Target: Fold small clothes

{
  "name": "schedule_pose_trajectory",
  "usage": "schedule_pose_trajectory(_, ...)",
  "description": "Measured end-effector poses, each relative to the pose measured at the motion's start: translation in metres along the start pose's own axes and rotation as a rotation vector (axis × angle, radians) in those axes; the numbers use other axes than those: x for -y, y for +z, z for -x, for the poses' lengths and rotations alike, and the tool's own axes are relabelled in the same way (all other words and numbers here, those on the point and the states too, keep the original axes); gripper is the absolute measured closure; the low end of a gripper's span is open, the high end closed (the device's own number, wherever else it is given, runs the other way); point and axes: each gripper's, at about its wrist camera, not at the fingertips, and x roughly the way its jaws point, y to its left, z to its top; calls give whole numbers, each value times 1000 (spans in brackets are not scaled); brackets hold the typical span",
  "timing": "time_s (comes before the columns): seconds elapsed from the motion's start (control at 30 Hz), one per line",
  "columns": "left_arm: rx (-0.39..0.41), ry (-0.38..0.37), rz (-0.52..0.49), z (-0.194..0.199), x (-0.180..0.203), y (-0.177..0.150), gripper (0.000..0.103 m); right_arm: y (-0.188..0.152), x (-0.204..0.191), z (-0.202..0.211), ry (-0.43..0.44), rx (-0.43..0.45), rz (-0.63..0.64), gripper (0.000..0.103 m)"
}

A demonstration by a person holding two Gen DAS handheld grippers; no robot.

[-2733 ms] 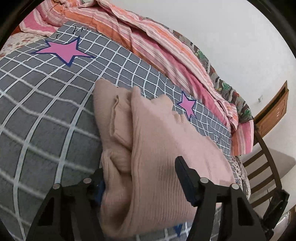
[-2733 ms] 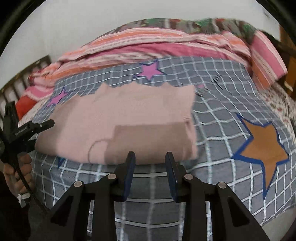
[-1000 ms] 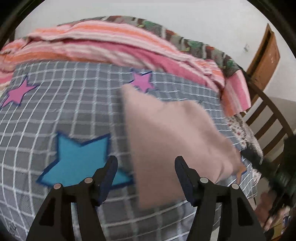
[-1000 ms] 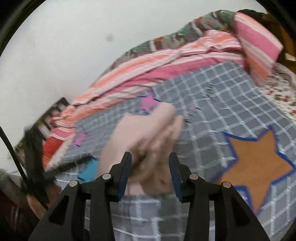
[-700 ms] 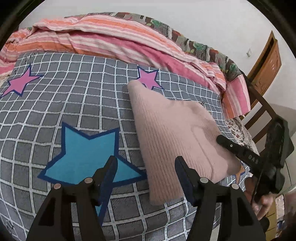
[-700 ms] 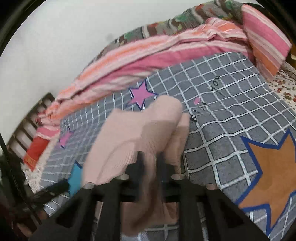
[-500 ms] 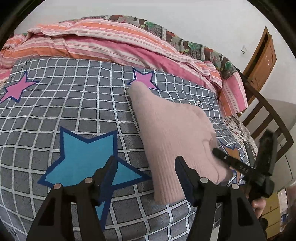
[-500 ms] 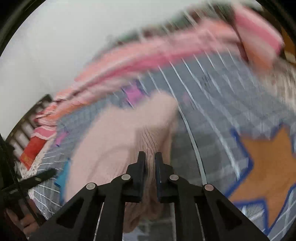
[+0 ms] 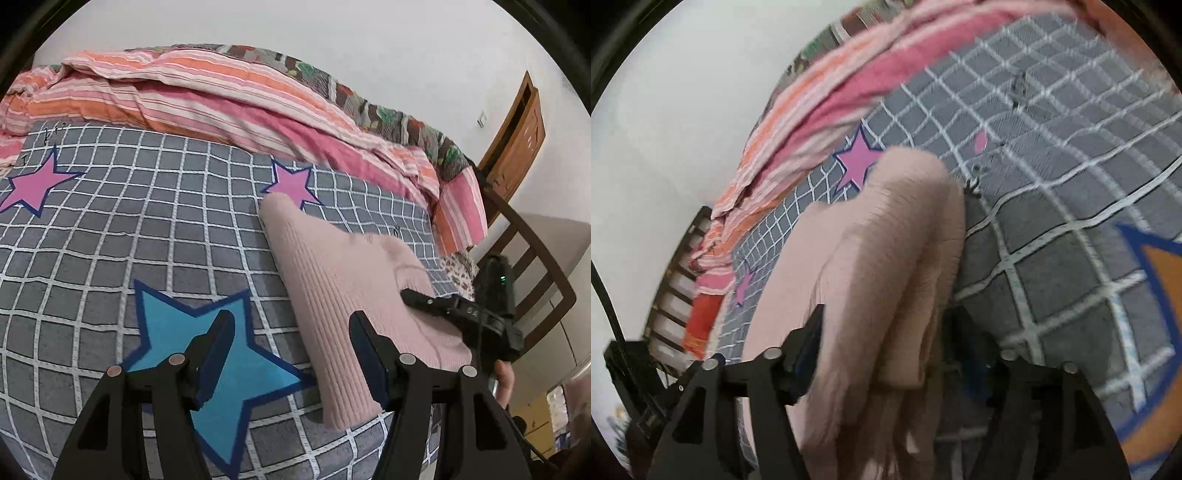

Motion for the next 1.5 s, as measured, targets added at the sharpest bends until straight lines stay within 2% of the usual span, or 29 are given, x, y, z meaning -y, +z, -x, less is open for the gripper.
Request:
schedule_pose_trajectory(0.13,14,-8,32,3,-12,-1,41,6,-4,-15,9,-47,8,35)
schedule_pose_trajectory(0.17,13,-12,47,3,-15,-1,41,7,-5,-17,12,-57,5,39)
schedule_pose_trajectory(0.23,14,-20,67,5,-19,-1,41,9,-9,-21,28,-71,-13,56)
schedule_pose_trajectory(0.33,24,-16,86,13,-26,0,41,10,-20,-10,27,-44,3,66)
schedule_pose_trajectory(0.5,49,46,95,34,-42,2,41,16,-56,31,49,49,11,69)
schedule_pose_trajectory(0.7,86,42,151,55,-66,-1,41,22,-134,65,-67,139,138,69)
schedule_pose_trajectory(0.83,89,33,167,60,-76,-5,41,24,-172,59,-135,174,198,70)
schedule_pose_trajectory(0.97,90,33,169,61,-83,-7,41,36,-190,33,-73,151,167,70)
schedule_pose_trajectory(1.07,87,43,162,59,-89,-7,41,45,-193,7,20,113,114,70)
schedule_pose_trajectory(1.13,79,58,157,56,-94,-8,41,48,-188,-14,135,91,64,70)
schedule_pose_trajectory(1.2,68,67,154,52,-98,-9,41,47,-170,-37,260,64,-5,69)
schedule_pose_trajectory(1.23,60,70,153,49,-100,-10,41,44,-156,-50,269,48,-29,69)
schedule_pose_trajectory(1.27,50,64,147,45,-101,-12,41,42,-149,-59,244,38,-29,69)
schedule_pose_trajectory(1.4,9,56,77,29,-91,-18,41,28,-94,-97,-11,-78,-4,63)
schedule_pose_trajectory(1.5,-45,61,-19,12,-72,-25,41,25,-78,-79,11,-50,52,58)
